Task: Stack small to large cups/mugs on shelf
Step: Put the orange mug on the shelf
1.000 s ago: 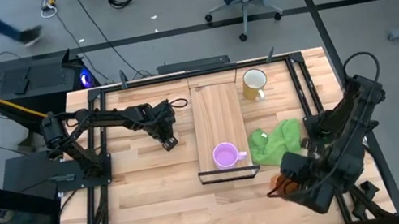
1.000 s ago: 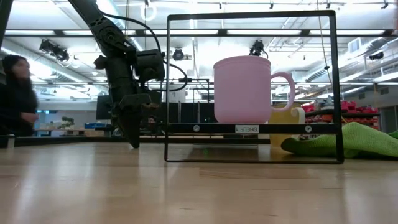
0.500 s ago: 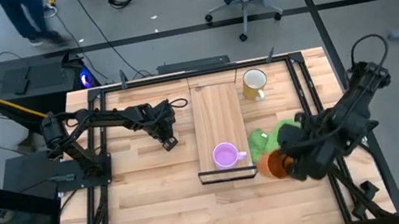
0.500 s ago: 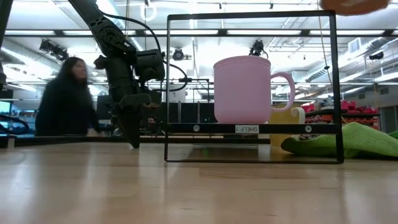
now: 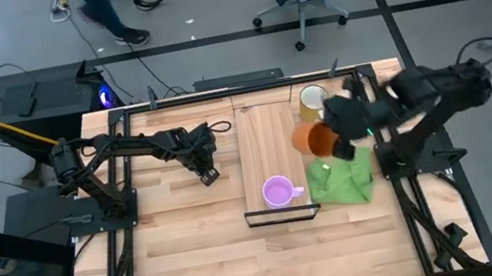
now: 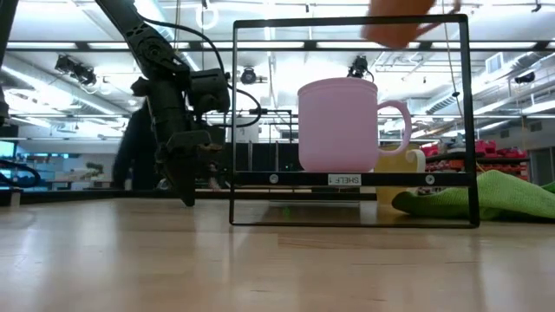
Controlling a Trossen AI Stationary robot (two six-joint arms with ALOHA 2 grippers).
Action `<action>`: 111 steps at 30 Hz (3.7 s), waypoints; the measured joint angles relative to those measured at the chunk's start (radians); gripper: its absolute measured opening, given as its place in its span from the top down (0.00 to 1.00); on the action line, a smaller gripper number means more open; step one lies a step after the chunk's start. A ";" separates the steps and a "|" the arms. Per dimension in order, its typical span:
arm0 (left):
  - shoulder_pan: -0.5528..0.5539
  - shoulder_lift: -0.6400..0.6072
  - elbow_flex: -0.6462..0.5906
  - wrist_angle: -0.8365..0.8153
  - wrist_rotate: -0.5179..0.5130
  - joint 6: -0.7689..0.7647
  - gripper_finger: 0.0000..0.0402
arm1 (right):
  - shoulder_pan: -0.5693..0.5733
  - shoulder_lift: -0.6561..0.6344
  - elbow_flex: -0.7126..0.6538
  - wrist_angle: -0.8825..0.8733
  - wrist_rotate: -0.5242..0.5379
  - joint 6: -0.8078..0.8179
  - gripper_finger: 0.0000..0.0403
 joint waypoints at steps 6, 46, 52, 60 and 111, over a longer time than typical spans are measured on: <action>0.002 0.000 0.002 0.001 0.003 0.009 0.97 | -0.232 0.008 0.000 0.190 -0.212 -0.361 0.97; 0.003 0.000 0.003 0.012 0.000 0.055 0.94 | -0.628 0.456 0.000 0.327 -0.768 -0.960 0.97; 0.003 0.000 0.003 0.013 -0.001 0.055 0.95 | -0.625 0.484 0.000 0.337 -0.773 -0.960 0.97; 0.003 0.000 0.003 0.024 0.000 0.055 0.97 | -0.595 0.511 0.000 0.335 -0.776 -0.953 0.97; 0.003 0.004 0.003 0.053 0.000 0.055 0.96 | -0.577 0.588 0.002 0.388 -0.706 -0.945 0.97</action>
